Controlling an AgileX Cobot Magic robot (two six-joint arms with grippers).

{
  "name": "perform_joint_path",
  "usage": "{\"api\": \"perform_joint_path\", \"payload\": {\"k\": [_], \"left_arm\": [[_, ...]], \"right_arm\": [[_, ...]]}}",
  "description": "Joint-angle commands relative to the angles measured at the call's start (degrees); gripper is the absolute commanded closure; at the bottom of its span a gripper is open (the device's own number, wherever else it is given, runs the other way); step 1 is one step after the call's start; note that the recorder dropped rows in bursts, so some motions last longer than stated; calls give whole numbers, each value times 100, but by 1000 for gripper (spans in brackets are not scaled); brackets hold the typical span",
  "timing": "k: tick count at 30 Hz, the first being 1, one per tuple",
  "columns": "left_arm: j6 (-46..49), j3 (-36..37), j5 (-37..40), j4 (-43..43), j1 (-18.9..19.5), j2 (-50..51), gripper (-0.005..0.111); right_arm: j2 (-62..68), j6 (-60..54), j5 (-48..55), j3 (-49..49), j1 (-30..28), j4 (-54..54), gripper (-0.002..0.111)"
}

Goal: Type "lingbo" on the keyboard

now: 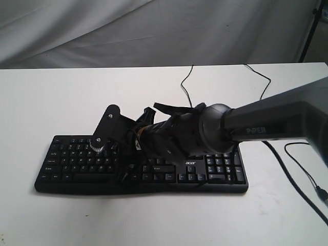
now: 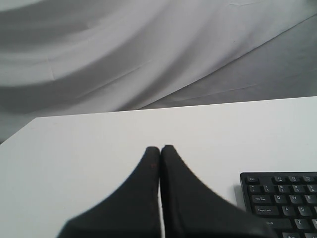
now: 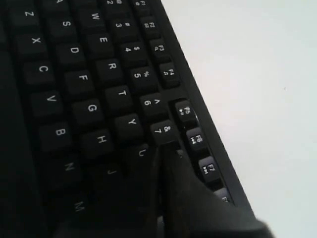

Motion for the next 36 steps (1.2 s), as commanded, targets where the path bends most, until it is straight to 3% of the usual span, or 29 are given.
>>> {"api": "perform_joint_path", "payload": {"k": [1,24,36], "left_arm": [[-16,29,-25,-3,-22,18,106],[-16,29,-25,-3,-22,18,106],[-16,29,-25,-3,-22,18,106]], "right_arm": [[104,29,-20,-31,13,87,108],[-283,29,371,-31,38,130,108],[-412,29,571,5,462,161,108]]}}
